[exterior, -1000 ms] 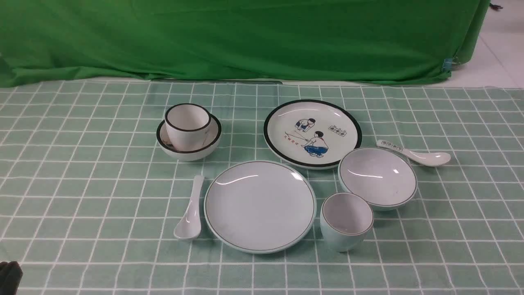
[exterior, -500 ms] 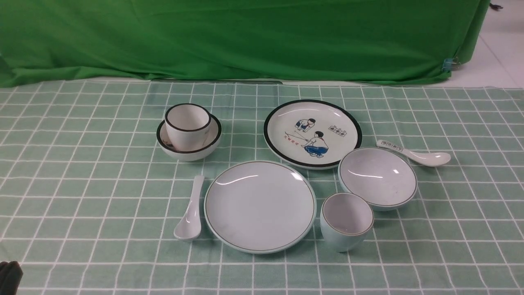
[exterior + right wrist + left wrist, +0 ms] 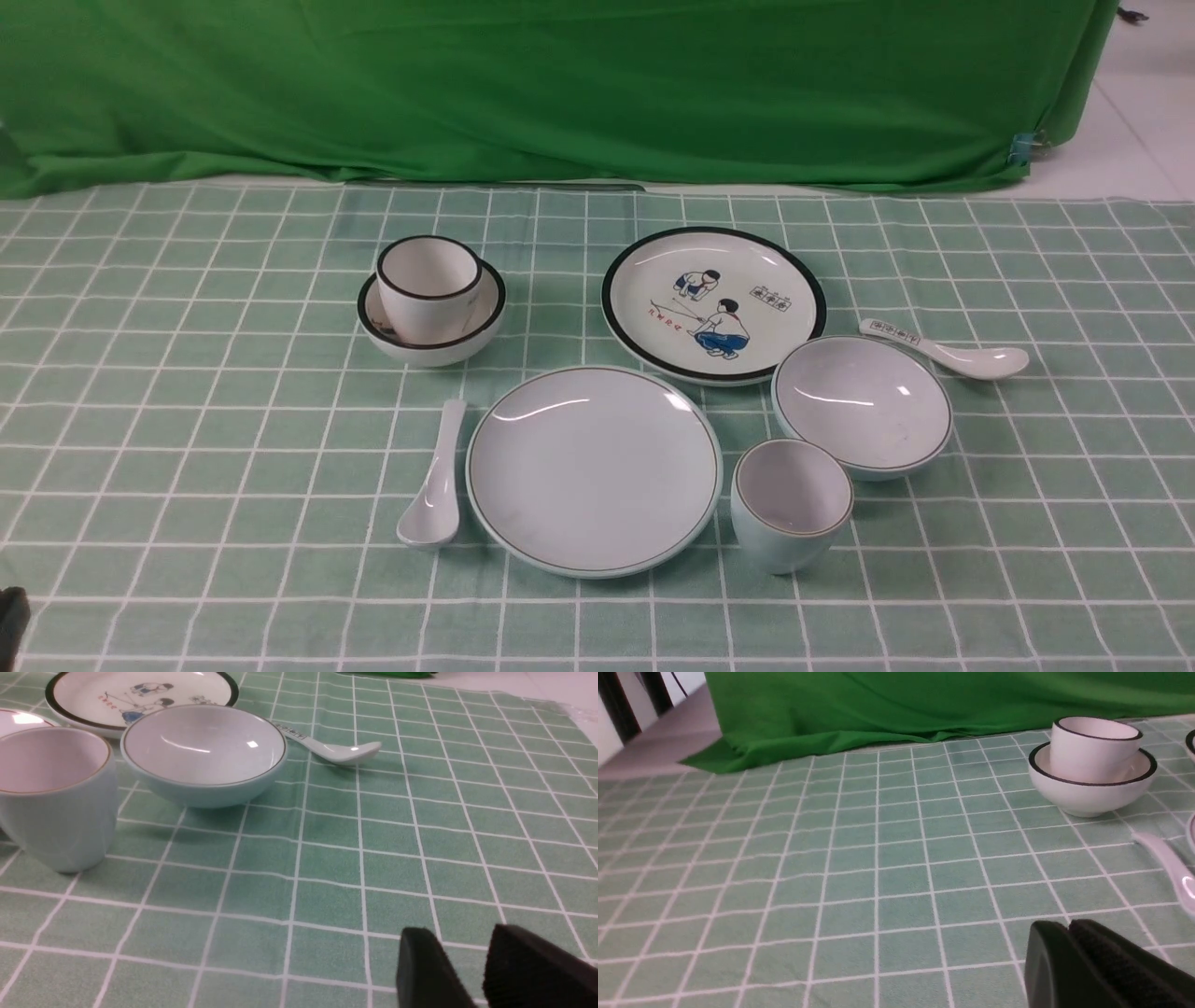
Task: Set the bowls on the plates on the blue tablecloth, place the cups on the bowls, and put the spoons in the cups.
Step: 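Reach the grippers toward the bowl and tableware on the table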
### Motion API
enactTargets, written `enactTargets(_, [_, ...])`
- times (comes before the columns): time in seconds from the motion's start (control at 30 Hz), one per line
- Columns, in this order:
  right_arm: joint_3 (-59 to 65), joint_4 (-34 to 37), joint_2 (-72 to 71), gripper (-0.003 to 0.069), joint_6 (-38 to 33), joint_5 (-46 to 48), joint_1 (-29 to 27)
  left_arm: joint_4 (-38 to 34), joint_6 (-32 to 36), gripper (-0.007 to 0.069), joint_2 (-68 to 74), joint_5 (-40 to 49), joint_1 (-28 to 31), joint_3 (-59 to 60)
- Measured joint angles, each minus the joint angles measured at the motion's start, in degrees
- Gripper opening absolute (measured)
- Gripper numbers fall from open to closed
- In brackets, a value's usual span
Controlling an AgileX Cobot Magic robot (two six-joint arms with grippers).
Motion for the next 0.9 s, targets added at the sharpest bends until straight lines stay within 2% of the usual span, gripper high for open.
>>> enactTargets(0.07, [0.0,0.0,0.0,0.0242,0.0,0.0,0.0,-0.8,-1.1,0.0017,0.0,-2.6,0.0,0.0])
enactTargets(0.27, [0.0,0.0,0.0,0.0242,0.0,0.0,0.0,-22.5,-16.2,0.0017,0.0,-18.6,0.0,0.0])
enactTargets(0.43, [0.0,0.0,0.0,0.0242,0.0,0.0,0.0,-24.3,-20.2,0.0017,0.0,-25.2,0.0,0.0])
enactTargets(0.57, [0.0,-0.1,0.0,0.0242,0.0,0.0,0.0,-21.4,-26.6,0.0017,0.0,-29.5,0.0,0.0])
enactTargets(0.63, [0.0,-0.2,0.0,0.0242,0.0,0.0,1.0,-11.6,-35.2,0.0017,0.1,-28.6,0.0,-0.7])
enactTargets(0.73, [0.0,-0.2,0.0,0.0242,0.0,0.0,3.0,13.8,-48.6,0.0017,4.9,-27.9,0.0,-6.9])
enactTargets(0.83, [0.0,-0.8,0.0,0.0242,-0.2,-0.1,3.6,32.4,-59.2,0.0017,11.8,-28.8,0.0,-12.3])
enactTargets(0.9, [0.0,-1.6,0.0,0.0242,-0.4,-0.5,3.6,46.2,-68.9,0.0017,19.3,-30.5,0.0,-16.2])
